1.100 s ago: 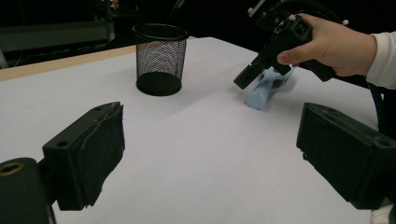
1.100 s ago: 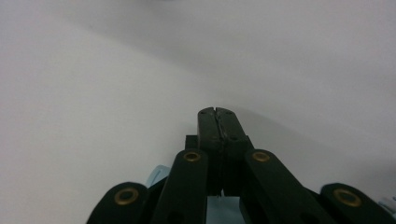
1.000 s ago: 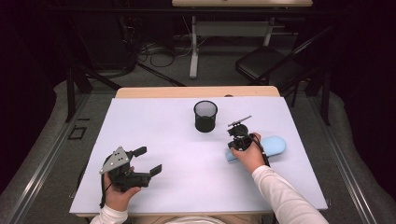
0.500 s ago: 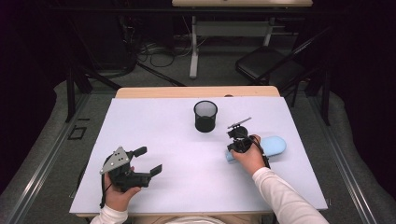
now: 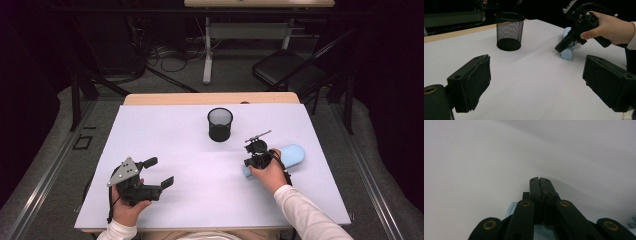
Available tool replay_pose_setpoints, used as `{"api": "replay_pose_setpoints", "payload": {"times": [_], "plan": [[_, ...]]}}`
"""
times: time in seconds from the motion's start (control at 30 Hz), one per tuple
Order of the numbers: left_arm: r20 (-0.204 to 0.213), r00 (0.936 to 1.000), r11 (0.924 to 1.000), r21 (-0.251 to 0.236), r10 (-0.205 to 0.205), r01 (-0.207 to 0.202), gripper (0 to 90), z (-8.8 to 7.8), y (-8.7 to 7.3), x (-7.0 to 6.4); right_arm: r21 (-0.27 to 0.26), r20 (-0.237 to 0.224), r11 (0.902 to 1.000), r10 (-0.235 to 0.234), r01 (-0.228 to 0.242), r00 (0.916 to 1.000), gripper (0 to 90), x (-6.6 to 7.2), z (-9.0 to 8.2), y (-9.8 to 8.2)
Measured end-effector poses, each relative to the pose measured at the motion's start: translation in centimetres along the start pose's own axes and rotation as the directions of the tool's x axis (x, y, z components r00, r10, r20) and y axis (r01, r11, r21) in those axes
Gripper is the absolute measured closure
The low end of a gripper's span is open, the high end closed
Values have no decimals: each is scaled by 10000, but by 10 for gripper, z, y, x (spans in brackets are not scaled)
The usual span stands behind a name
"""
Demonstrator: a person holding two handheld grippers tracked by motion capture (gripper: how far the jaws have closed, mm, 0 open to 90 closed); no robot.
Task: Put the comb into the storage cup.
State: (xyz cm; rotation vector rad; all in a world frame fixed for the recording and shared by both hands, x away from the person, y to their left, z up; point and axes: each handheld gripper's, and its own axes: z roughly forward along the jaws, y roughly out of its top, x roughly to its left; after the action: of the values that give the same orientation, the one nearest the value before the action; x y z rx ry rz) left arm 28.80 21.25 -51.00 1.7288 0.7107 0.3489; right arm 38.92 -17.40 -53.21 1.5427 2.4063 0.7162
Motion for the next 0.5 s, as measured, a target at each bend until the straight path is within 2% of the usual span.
{"api": "replay_pose_setpoints", "payload": {"times": [0.17,0.43,0.5], "plan": [[-5,10000,10000,-4,12,-12,81,0,0,-1,-45,32,9996,-287,287,9996,888,2,-4,-8],[-52,10000,10000,30,9,-9,82,0,0,-1,-176,-107,9991,-383,381,9992,887,3,-12,-22],[-59,10000,10000,35,17,-17,82,1,0,-1,-7,-69,9991,-424,424,9991,885,3,-15,-25]]}}
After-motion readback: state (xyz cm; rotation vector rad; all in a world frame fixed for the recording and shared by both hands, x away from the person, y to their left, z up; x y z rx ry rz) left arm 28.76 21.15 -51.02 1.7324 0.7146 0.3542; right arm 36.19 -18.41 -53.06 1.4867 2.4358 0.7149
